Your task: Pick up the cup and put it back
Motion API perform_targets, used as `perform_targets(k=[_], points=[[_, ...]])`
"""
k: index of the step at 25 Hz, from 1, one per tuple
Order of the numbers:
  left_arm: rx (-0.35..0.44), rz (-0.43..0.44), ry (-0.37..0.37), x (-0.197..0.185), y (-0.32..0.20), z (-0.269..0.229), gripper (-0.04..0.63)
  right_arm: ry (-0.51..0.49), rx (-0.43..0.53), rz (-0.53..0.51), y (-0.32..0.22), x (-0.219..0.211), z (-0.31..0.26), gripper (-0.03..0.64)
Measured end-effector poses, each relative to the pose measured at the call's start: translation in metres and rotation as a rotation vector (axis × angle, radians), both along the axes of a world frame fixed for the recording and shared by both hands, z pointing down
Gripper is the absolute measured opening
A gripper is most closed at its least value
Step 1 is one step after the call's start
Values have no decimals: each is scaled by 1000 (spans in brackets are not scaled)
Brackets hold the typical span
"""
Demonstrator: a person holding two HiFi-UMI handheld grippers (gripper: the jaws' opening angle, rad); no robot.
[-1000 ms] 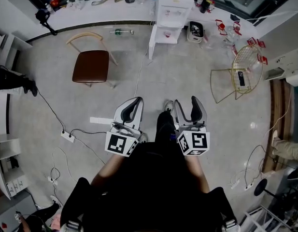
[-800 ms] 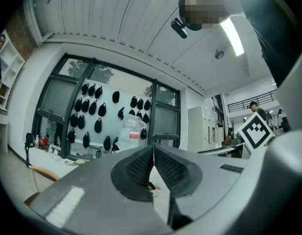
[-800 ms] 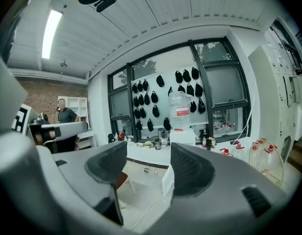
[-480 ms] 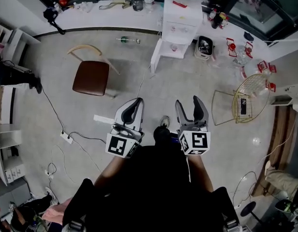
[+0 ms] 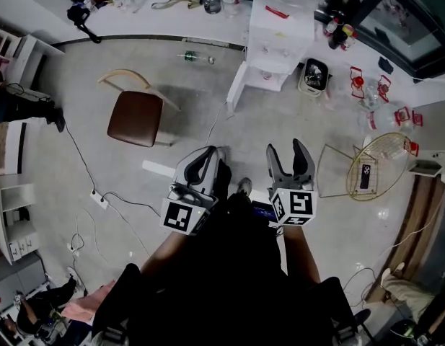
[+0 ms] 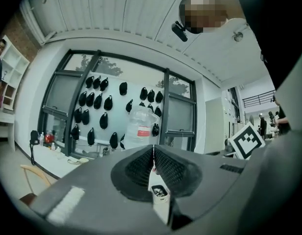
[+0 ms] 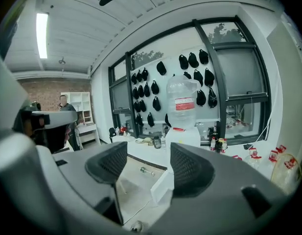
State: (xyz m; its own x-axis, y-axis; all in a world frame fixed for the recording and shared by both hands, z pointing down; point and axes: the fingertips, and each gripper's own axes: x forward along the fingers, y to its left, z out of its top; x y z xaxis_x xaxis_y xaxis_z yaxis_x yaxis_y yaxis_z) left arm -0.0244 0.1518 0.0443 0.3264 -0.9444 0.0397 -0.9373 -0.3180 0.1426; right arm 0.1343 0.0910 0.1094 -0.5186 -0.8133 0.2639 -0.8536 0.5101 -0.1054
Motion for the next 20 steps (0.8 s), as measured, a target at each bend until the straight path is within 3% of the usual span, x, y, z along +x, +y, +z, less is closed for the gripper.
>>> perform_targets(k=[9,15,20], points=[[27,94,27,-19,-139,22,12,45,10,46,-103,-26,22,251],[44,102,8,-39,-225,43,12,53,-8,39,-191,-42,63,249],[32,80,3,-37,-265,94,12,45,-36,23,-248,-41,121,261]])
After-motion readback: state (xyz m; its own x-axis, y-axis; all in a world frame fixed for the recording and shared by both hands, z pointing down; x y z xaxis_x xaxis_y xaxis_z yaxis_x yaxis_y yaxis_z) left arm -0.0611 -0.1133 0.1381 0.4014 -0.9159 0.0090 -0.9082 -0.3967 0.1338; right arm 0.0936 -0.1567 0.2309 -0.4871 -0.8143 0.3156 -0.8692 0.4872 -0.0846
